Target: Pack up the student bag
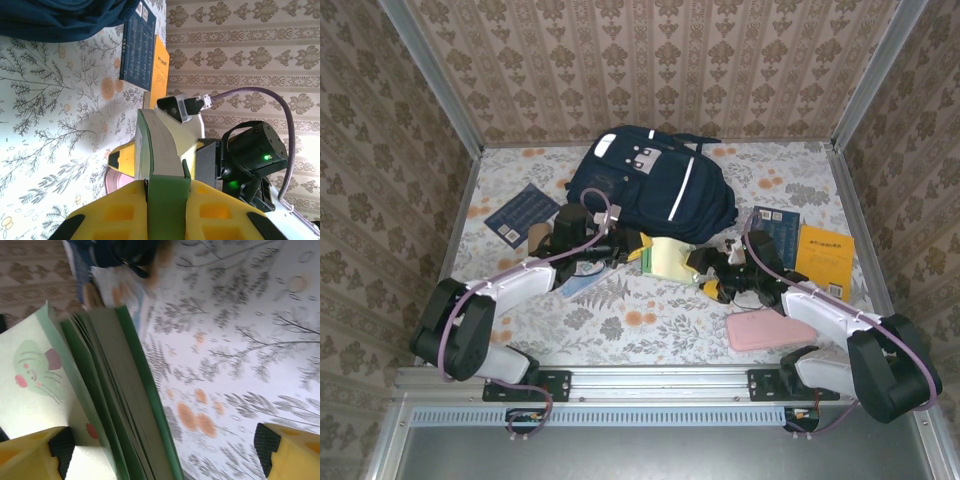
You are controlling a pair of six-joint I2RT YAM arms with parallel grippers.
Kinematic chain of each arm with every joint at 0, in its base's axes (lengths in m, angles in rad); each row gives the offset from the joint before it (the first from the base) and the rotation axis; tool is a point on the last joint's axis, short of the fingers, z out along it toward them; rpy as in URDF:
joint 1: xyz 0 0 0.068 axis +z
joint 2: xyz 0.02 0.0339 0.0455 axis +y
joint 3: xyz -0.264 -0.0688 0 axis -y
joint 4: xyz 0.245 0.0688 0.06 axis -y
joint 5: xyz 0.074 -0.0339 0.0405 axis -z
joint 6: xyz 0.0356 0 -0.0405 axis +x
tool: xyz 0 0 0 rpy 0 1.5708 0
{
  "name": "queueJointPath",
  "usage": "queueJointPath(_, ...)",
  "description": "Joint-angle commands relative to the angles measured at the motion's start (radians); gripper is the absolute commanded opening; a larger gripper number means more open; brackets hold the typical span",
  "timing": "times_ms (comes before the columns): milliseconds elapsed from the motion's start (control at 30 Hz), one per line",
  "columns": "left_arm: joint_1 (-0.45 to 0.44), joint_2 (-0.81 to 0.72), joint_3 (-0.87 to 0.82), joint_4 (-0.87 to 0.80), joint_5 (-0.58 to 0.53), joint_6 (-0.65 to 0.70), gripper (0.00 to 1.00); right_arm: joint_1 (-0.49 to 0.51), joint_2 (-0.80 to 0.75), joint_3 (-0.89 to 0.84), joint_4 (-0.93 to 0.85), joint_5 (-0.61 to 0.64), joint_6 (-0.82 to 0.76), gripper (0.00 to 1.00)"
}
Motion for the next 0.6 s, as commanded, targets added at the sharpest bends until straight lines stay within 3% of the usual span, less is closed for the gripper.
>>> queueJointPath(0, -0.004, -0.032, 0.034, -0.053, 0.019, 0.039, 0.01, -0.003, -0.039, -0.026, 0.284, -0.032, 0.15, 0.93)
queueJointPath(133, -0.001, -0.041, 0.032, -0.059, 0.02, 0.039, 0.01, -0.004, -0.109, -0.014, 0.342, -0.019, 0.17, 0.89)
queueJointPath(367, 0.005, -0.067, 0.046, -0.115, 0.009, 0.078, 0.01, -0.007, -0.224, -0.012, 0.282, 0.003, 0.177, 0.8)
queueJointPath(567, -0.001, -0.069, 0.073, -0.146, 0.019, 0.114, 0.01, 0.005, -0.222, -0.004, 0.298, -0.031, 0.179, 0.64)
